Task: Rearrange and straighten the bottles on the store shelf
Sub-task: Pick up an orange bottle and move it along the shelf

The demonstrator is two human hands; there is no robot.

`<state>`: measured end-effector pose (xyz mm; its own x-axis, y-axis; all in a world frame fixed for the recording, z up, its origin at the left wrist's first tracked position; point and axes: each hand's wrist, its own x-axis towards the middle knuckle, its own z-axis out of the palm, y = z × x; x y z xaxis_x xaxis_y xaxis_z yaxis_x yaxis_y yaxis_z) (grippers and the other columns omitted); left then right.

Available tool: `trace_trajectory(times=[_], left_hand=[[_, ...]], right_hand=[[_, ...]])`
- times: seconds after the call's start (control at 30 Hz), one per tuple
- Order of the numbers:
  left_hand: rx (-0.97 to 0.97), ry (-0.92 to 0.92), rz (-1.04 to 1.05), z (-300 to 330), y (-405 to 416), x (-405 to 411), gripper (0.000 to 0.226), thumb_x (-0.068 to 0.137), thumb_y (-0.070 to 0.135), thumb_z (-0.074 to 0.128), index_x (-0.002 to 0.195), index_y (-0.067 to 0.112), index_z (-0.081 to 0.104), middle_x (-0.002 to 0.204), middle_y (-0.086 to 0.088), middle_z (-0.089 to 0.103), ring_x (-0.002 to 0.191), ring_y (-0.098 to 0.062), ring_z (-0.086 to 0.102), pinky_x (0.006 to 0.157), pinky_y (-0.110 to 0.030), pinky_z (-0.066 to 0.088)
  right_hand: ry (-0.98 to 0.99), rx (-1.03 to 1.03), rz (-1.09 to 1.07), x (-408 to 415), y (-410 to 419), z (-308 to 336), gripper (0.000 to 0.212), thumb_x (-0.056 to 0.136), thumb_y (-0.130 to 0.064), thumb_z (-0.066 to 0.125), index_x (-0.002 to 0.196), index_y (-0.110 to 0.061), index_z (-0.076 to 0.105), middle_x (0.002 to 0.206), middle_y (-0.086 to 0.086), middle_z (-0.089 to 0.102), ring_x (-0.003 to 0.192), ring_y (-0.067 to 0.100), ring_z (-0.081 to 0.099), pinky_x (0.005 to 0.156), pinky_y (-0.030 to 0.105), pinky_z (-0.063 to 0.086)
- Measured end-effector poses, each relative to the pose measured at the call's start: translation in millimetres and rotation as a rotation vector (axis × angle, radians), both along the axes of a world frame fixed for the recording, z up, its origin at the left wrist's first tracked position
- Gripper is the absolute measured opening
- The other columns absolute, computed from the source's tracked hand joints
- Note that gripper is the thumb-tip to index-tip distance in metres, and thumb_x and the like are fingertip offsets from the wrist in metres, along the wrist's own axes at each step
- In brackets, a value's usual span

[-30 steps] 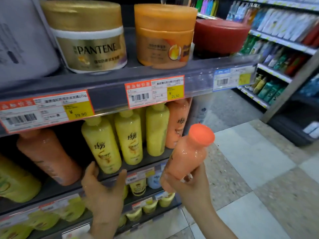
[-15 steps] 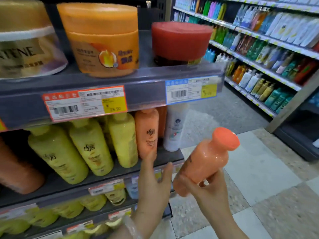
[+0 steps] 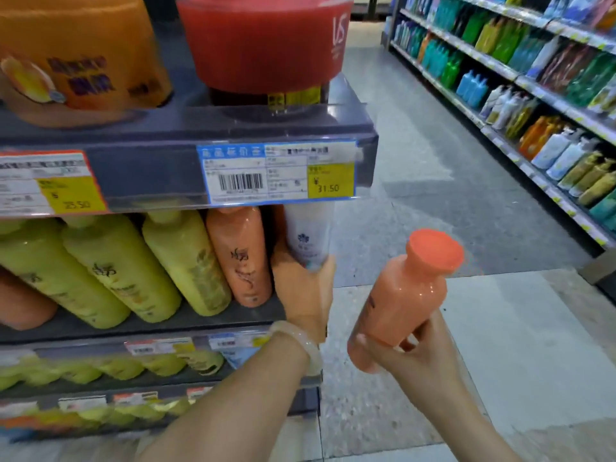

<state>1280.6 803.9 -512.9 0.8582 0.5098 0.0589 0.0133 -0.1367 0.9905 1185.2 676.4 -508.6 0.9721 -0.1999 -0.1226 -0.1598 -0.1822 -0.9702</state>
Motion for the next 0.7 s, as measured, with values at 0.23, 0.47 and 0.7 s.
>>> trace_trajectory(times=[0.23,0.47,0.7], left_hand=[[0.001,-0.066,-0.166,11,12,-45,0.050,0.062,0.000,0.080,0.087,0.033,0.053,0.087,0.019,0.062,0.076,0.015,0.060,0.067,-0.002,0.043],[-0.140,-0.028,-0.191,24,32,-73,0.057,0.062,-0.006,0.079,0.104,0.026,0.055,0.097,0.012,0.065,0.079,0.012,0.062,0.066,-0.005,0.049],[-0.183,0.035,-0.090,15,55,-104,0.056,0.063,-0.008,0.076,0.089,0.035,0.053,0.091,0.018,0.063,0.072,0.014,0.062,0.058,-0.003,0.047]], right_hand=[[-0.016,-0.067,0.074,28,8,13,0.064,0.056,-0.014,0.084,0.109,-0.021,0.049,0.091,-0.008,0.062,0.080,0.002,0.060,0.062,0.015,0.045],[0.063,-0.152,0.098,43,17,20,0.063,0.054,-0.022,0.084,0.104,-0.026,0.047,0.094,-0.005,0.062,0.087,0.014,0.061,0.071,0.032,0.049],[0.061,-0.254,0.132,73,42,35,0.070,0.040,-0.039,0.081,0.101,-0.024,0.049,0.097,0.000,0.063,0.091,0.023,0.062,0.081,0.048,0.053]])
